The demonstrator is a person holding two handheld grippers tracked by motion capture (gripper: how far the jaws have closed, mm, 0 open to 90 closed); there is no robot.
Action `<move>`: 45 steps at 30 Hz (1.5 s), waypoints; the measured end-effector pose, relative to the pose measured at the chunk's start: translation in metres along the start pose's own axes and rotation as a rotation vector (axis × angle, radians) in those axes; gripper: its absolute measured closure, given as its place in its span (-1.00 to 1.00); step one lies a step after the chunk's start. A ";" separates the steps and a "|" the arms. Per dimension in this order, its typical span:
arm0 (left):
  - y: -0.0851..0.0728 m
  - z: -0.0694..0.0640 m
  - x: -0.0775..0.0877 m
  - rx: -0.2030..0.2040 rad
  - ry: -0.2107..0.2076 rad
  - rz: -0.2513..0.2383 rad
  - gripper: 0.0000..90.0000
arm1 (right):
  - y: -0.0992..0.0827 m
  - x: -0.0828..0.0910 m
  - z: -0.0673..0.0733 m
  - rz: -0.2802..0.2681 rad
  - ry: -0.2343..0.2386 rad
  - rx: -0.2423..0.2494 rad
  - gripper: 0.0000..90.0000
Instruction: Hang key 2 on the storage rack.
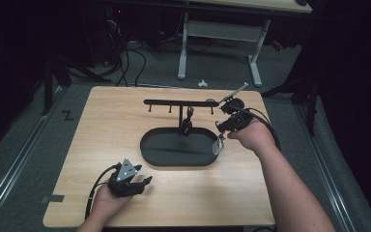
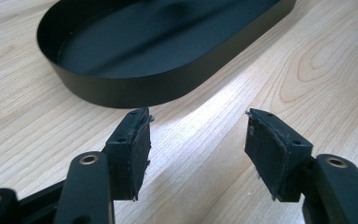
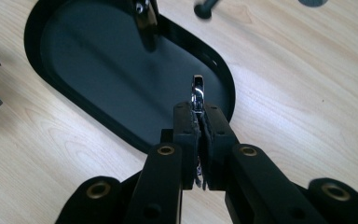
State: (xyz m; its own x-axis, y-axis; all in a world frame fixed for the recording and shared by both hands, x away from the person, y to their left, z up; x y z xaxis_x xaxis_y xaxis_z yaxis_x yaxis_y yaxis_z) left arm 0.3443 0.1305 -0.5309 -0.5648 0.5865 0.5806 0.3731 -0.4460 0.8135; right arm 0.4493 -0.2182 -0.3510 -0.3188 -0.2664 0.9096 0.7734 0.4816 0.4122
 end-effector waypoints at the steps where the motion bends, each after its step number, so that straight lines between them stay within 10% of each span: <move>1: -0.001 0.001 0.001 0.006 0.003 -0.004 -0.10 | 0.002 0.000 0.001 -0.006 0.003 0.001 0.92; 45: -0.004 0.002 0.005 0.005 0.000 0.006 -0.10 | 0.026 -0.003 -0.015 -0.028 -0.003 -0.050 0.76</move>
State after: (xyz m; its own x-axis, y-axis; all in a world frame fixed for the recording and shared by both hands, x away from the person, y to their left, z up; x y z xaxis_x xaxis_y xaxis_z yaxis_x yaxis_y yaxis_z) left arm 0.3411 0.1367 -0.5315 -0.5622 0.5839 0.5856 0.3803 -0.4463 0.8101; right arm 0.4788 -0.2171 -0.3441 -0.3427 -0.2765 0.8978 0.7904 0.4316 0.4346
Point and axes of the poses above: each handheld gripper's, and its own axes: x roughly backward along the jaws, y roughly out of its top, z roughly to its left, the point moved 1 cm from there along -x, roughly forward along the jaws, and after that the axes turned 2 degrees about y, right-handed, at the moved point
